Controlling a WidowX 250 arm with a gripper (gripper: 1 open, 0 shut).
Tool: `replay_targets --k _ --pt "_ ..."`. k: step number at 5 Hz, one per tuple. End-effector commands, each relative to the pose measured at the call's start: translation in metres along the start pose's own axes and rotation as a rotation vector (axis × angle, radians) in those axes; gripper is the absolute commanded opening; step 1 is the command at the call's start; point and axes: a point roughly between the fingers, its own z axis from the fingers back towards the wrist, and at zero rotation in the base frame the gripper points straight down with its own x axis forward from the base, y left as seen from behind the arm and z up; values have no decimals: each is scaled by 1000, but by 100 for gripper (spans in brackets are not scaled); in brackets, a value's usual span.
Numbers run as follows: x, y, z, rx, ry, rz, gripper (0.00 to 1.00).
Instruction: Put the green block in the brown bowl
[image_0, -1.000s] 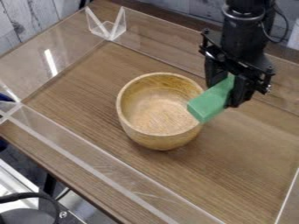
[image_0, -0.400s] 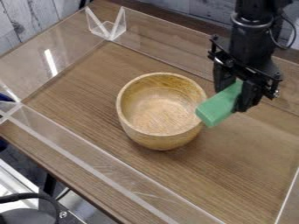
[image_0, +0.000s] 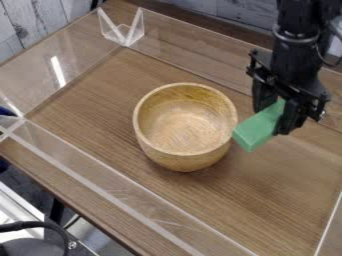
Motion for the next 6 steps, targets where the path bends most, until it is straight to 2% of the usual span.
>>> replay_targets --k 1,4,6 --pt "17 -6 8 -1 -58 -29 0" --pt "25 -16 -25 -29 -17 -63 0" --pt "21 -11 -1 -13 -54 -57 0"
